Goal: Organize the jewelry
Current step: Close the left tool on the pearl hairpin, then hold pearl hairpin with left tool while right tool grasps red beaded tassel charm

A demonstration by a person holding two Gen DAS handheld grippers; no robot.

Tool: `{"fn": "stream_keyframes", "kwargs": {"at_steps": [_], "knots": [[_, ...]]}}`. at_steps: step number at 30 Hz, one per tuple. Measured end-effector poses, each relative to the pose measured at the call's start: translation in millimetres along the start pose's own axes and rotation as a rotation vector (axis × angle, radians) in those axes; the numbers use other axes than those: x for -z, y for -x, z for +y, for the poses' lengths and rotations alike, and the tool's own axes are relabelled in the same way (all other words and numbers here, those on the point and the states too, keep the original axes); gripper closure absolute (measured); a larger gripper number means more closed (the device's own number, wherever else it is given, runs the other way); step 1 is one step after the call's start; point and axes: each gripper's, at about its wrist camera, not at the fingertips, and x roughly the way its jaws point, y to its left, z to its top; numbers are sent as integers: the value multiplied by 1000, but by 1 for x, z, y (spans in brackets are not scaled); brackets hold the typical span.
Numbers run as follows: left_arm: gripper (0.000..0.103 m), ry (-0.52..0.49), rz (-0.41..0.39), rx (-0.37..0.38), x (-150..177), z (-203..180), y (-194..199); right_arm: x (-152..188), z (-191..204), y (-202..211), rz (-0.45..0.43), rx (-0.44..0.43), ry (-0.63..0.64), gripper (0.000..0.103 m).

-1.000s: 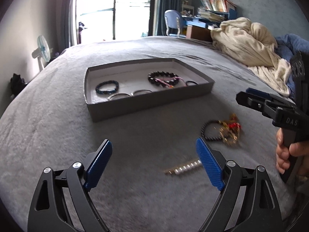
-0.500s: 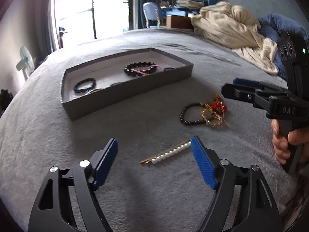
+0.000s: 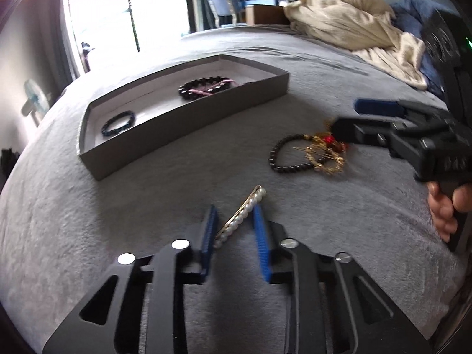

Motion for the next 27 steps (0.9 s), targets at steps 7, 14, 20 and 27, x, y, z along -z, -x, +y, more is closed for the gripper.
{"fn": "stream_keyframes", "kwargs": {"at_steps": [7,14,20,27], "knots": [[87,134,-26,-2,1,24,6,3,2,-3,28,-13,4,16],[87,156,-26,5,0,26,5,4,-9,-11,71,-10,-65,45],[86,158,-21,11,1,25,4,6,-18,-19,110,1,-116,69],[86,157,-14,12,0,24,2,7,-18,-19,111,18,-114,94]]}}
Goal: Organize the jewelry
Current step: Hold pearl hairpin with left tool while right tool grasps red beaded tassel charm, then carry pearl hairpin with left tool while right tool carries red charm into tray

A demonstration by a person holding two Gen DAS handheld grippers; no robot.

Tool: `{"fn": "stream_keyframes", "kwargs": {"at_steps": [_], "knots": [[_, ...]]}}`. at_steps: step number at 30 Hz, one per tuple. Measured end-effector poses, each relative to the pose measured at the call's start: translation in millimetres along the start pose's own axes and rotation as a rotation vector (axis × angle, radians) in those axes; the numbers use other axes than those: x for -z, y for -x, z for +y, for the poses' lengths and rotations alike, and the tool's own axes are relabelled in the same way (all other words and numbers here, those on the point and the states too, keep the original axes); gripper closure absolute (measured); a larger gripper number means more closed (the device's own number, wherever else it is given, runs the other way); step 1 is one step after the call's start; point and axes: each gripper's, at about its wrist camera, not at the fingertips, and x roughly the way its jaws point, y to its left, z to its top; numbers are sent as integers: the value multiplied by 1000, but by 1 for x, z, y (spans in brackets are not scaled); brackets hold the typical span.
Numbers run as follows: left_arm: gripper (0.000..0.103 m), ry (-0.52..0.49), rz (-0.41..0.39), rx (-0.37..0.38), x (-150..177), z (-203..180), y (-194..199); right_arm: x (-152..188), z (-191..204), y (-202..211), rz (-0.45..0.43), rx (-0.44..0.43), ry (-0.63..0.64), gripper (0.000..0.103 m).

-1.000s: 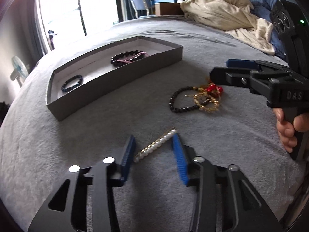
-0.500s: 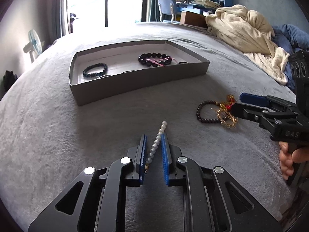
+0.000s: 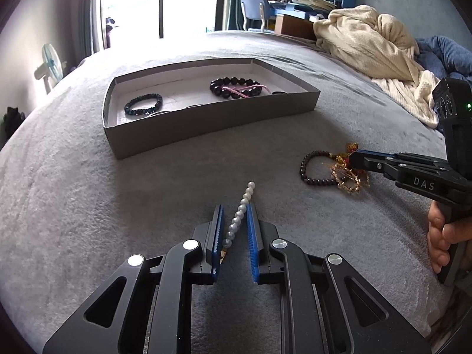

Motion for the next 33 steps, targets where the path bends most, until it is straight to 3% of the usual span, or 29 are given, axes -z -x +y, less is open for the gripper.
{"fn": "stream_keyframes", "kwargs": {"at_steps": [4,10,17,26,30,32,33], "knots": [[80,-10,6,0,0,-1,-1,1,-8,11,-60,14,-39,95],[80,-13,7,-1,0,-2,-2,3,-28,22,-120,7,-148,95],[80,-13,33,8,0,0,-6,3,-29,13,-61,13,-167,94],[80,-2,34,16,-1,1,-6,3,-21,4,-13,41,-122,80],[81,1,29,19,-1,2,-5,4,-18,4,-11,69,-110,80],[87,6,24,17,0,3,-4,4,-18,4,-13,72,-109,80],[89,11,22,18,0,4,-4,5,-18,5,-16,68,-108,87]]}}
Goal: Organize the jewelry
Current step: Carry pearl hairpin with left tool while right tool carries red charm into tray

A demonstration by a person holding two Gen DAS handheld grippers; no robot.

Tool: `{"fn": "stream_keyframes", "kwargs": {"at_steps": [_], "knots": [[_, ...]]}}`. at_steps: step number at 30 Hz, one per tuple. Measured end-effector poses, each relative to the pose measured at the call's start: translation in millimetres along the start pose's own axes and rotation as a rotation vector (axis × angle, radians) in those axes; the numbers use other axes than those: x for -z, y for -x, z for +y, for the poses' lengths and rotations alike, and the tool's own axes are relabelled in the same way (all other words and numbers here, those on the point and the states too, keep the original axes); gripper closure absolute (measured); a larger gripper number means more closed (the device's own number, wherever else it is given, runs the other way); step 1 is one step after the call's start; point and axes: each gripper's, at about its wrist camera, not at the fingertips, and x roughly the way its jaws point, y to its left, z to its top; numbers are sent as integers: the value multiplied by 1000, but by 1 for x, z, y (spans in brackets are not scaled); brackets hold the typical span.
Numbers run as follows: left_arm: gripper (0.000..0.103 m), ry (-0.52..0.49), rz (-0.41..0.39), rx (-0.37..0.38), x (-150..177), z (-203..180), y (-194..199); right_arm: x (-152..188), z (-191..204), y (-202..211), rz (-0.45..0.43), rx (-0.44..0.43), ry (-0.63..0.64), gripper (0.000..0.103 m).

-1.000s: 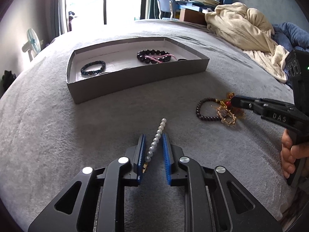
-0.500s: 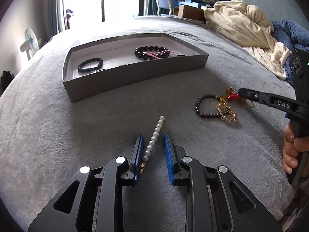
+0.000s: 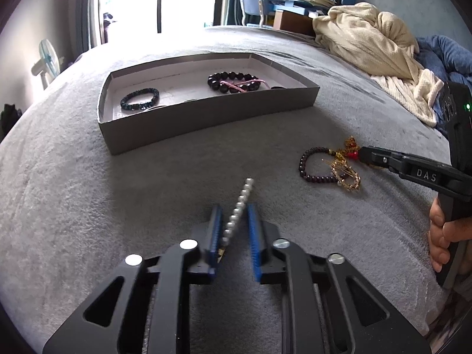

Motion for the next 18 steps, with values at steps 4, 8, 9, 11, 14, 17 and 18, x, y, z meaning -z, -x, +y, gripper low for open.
{"fn": "stream_keyframes", "kwargs": {"at_steps": [4,8,9,11,14,17,18], "knots": [[97,14,-3,17,0,2,2,1,-2,3,-12,-17,-8,92],[97,34,-16,41,-1,6,9,-3,1,11,-40,-33,4,92],[97,38,-19,42,-2,7,11,-4,3,12,-47,-36,14,92],[97,46,-26,44,-4,8,14,-9,7,16,-60,-40,32,92],[97,53,-37,40,-9,11,18,-19,14,21,-81,-50,53,92],[97,48,-53,29,-15,14,22,-32,21,26,-104,-65,67,92],[97,46,-58,25,-18,15,23,-37,24,27,-112,-70,70,92]]}}
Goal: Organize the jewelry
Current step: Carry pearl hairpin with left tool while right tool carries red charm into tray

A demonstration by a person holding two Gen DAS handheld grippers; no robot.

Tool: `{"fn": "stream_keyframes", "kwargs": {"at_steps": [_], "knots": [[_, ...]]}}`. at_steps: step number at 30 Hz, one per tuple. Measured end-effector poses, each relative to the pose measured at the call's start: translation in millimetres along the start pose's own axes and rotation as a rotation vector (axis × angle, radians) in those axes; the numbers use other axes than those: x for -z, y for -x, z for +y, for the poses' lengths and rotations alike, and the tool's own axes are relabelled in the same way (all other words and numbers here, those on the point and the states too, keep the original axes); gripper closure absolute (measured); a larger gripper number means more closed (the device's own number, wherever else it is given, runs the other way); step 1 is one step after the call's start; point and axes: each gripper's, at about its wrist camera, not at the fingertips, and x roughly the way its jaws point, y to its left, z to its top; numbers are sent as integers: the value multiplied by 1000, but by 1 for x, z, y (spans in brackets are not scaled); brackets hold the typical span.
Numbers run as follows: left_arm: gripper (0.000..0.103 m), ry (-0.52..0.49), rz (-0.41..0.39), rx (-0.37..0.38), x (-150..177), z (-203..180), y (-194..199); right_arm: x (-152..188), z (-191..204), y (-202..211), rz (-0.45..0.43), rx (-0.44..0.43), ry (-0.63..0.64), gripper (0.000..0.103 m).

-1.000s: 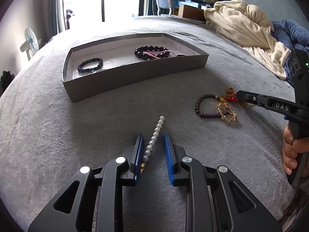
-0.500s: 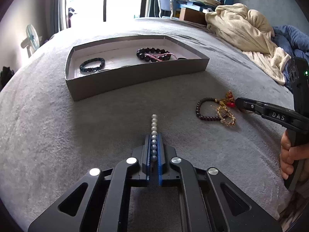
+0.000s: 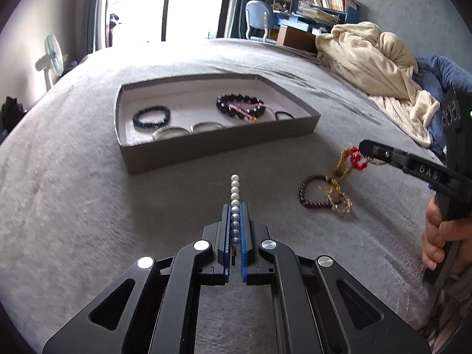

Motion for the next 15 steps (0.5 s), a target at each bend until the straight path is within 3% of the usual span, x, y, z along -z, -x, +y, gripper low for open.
{"fn": "stream_keyframes", "kwargs": {"at_steps": [15], "knots": [[97,8,-78,-37,-67,30,-3,-84,17,-18,-70,-77,25,92]]}}
